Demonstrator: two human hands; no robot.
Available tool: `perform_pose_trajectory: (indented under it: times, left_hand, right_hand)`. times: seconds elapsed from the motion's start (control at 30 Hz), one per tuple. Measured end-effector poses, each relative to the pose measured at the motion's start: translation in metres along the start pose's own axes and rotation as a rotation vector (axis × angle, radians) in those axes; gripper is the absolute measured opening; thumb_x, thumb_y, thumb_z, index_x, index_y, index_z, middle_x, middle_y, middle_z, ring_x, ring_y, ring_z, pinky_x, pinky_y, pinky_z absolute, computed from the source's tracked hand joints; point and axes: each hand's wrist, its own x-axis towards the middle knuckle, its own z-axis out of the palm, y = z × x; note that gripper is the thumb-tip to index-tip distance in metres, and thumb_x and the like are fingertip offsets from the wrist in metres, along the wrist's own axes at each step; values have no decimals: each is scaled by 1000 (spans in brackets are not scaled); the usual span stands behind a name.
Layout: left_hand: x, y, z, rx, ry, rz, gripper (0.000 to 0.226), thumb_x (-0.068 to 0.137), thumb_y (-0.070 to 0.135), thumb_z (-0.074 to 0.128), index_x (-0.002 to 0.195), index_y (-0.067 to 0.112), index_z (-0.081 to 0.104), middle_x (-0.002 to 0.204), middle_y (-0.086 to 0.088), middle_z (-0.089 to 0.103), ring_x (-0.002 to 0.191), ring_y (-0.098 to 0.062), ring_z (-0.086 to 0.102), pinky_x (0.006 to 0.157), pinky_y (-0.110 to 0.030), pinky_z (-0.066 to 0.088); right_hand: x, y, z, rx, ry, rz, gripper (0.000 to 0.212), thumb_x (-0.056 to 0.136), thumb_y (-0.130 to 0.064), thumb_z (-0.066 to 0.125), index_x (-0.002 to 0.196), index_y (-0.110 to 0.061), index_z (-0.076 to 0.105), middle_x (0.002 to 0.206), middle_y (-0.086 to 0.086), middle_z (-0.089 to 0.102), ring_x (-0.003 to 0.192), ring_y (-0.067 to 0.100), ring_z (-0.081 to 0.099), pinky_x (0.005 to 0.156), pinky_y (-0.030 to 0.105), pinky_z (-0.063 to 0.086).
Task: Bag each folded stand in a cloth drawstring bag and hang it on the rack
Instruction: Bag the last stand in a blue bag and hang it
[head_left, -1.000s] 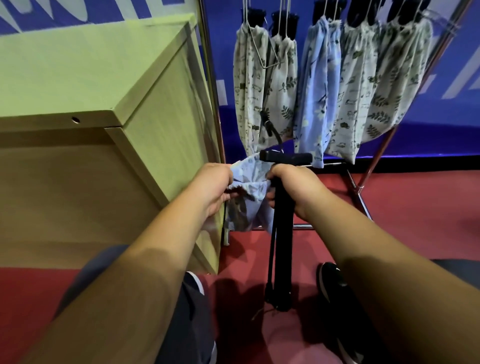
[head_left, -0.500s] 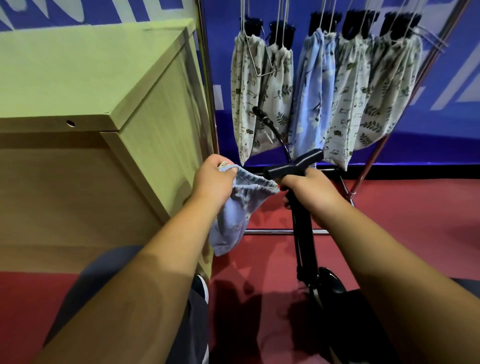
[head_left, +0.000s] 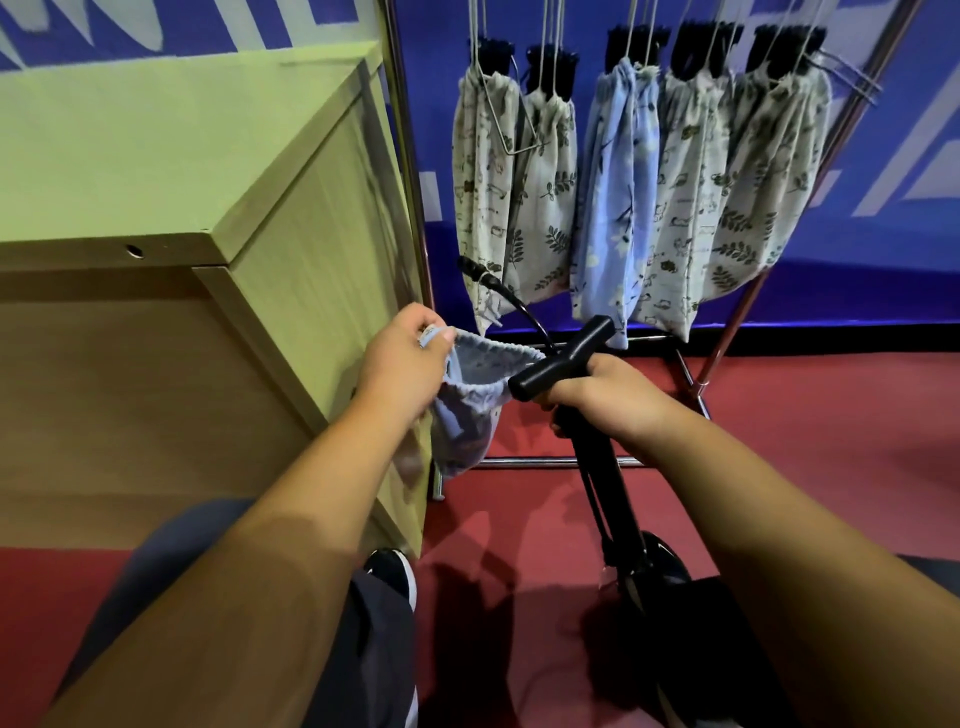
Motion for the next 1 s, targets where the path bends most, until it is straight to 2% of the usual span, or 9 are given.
perform_pose_trajectory:
  times: [0.1, 0.27, 0.37, 0.53, 0.7, 0.83, 0.9, 1.0]
  left_hand:
    - [5, -1, -1, 30, 10, -16, 15, 108, 32, 52, 97, 26, 60, 81, 4, 62, 70, -15, 56, 59, -30, 40]
    - [10, -8, 0, 82, 6, -51, 17, 110, 34, 50, 99, 28, 61, 87, 8, 63, 79, -13, 60, 61, -31, 39]
    - [11, -10, -2, 54, 4, -66, 16, 109, 35, 52, 101, 27, 64, 90, 8, 65, 81, -16, 62, 63, -31, 40]
    - [15, -15, -6, -28, -4, -128, 16, 107, 37, 56, 103, 26, 67, 94, 6, 71, 88, -20, 68, 76, -32, 47]
    - [14, -15, -7, -76, 13, -145, 15, 108, 33, 53, 107, 28, 67, 94, 5, 70, 85, -20, 65, 69, -30, 43]
    - [13, -13, -11, -78, 38, -130, 16, 109, 33, 52, 107, 26, 67, 92, 6, 69, 80, -15, 62, 63, -28, 40]
    - [14, -13, -12, -95, 70, -137, 16, 108, 32, 53, 104, 25, 66, 92, 5, 69, 83, -19, 65, 67, -30, 43]
    - [15, -14, -14, -114, 112, -133, 15, 108, 32, 54, 98, 24, 63, 90, 4, 69, 87, -24, 65, 73, -31, 43]
  right_hand:
    - [2, 4, 1, 11, -19, 16, 8, 89, 4, 73, 97, 3, 74, 71, 12, 63, 63, 27, 62, 70, 40, 56]
    - [2, 8, 2, 36, -24, 7, 8, 88, 4, 74, 88, -3, 76, 73, 13, 66, 69, 32, 63, 75, 45, 57]
    - [3, 9, 3, 18, -48, 5, 9, 88, 5, 73, 90, -3, 76, 69, 9, 67, 69, 32, 64, 72, 41, 56]
    - [1, 11, 5, -1, -93, 46, 12, 88, 8, 70, 93, -2, 75, 68, 6, 68, 69, 28, 63, 63, 31, 57]
    - [0, 16, 7, -76, -140, 92, 14, 87, 5, 71, 101, 4, 75, 72, 9, 67, 67, 24, 63, 71, 39, 56]
    - [-1, 19, 6, -97, -206, 140, 11, 89, 4, 68, 92, -5, 73, 67, 9, 62, 63, 25, 60, 69, 42, 54]
    - [-2, 20, 6, -108, -250, 165, 11, 90, 2, 65, 93, -6, 72, 67, 9, 60, 61, 25, 58, 67, 41, 55]
    - [-5, 19, 5, -154, -294, 200, 15, 91, 1, 62, 83, -10, 67, 65, 7, 57, 57, 23, 54, 67, 40, 54]
